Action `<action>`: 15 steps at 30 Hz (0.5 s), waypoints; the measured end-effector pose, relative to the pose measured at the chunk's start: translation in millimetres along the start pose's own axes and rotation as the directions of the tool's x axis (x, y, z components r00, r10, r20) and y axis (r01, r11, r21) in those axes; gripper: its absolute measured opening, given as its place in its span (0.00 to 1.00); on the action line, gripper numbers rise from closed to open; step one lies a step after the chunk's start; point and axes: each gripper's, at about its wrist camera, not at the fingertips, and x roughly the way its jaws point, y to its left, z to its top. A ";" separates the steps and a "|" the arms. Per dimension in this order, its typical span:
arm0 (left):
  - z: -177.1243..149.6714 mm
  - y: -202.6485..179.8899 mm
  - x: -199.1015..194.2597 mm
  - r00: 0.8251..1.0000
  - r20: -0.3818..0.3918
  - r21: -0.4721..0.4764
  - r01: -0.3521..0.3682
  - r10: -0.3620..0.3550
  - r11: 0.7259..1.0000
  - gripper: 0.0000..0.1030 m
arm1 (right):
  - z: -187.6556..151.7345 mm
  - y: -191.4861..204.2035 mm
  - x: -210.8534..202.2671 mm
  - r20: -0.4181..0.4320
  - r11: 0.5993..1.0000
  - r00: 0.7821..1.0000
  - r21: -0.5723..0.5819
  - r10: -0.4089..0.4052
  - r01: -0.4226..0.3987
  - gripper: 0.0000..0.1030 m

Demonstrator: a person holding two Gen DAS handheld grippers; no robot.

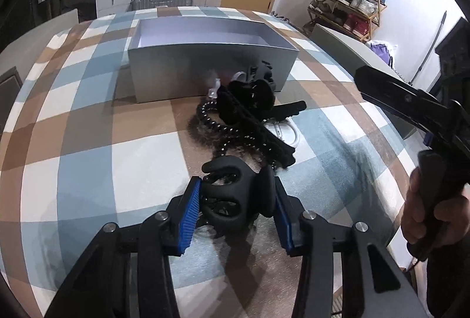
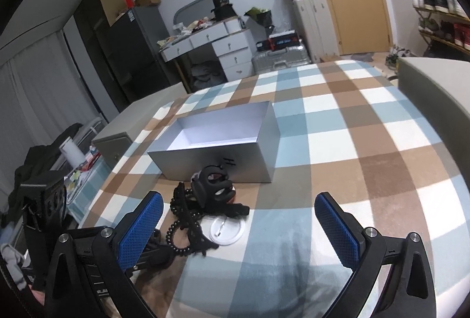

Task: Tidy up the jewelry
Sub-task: 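Hold the claw clip in the left gripper while the right gripper grasps another claw clip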

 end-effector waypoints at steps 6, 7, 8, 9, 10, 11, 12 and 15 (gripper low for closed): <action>1.5 8.1 -8.3 1.000 0.023 -0.017 0.021 -0.020 1.000 0.39 | 6.7 0.0 30.0 -0.070 0.998 0.996 -0.003 0.060 -0.060 1.00; 2.1 9.1 -9.3 0.999 0.025 -0.017 0.027 -0.026 1.000 0.39 | 7.1 1.1 35.0 -0.086 0.997 0.994 -0.009 0.073 -0.074 1.00; 3.2 9.8 -10.3 0.999 0.028 -0.017 0.033 -0.032 0.999 0.39 | 7.4 2.8 40.8 -0.102 0.996 0.991 -0.015 0.082 -0.084 1.00; 4.1 10.6 -12.2 0.999 0.034 -0.018 0.034 -0.033 0.999 0.39 | 7.5 4.6 46.4 -0.111 0.996 0.990 -0.023 0.084 -0.088 1.00; 5.6 10.9 -13.4 0.999 0.039 -0.016 0.031 -0.031 0.999 0.39 | 7.6 6.2 51.0 -0.118 0.995 0.989 -0.032 0.086 -0.090 1.00; 7.2 12.1 -13.8 0.999 0.040 -0.015 0.031 -0.030 0.999 0.39 | 7.7 8.5 56.0 -0.127 0.995 0.988 -0.041 0.089 -0.095 0.99; 8.9 13.3 -14.3 0.999 0.041 -0.016 0.031 -0.030 0.999 0.39 | 8.0 9.2 59.5 -0.134 0.994 0.987 -0.043 0.091 -0.098 0.98; 13.8 19.2 -14.9 0.998 0.046 -0.028 0.043 -0.042 0.999 0.39 | 9.6 10.1 72.0 -0.157 0.992 0.982 -0.041 0.108 -0.116 0.95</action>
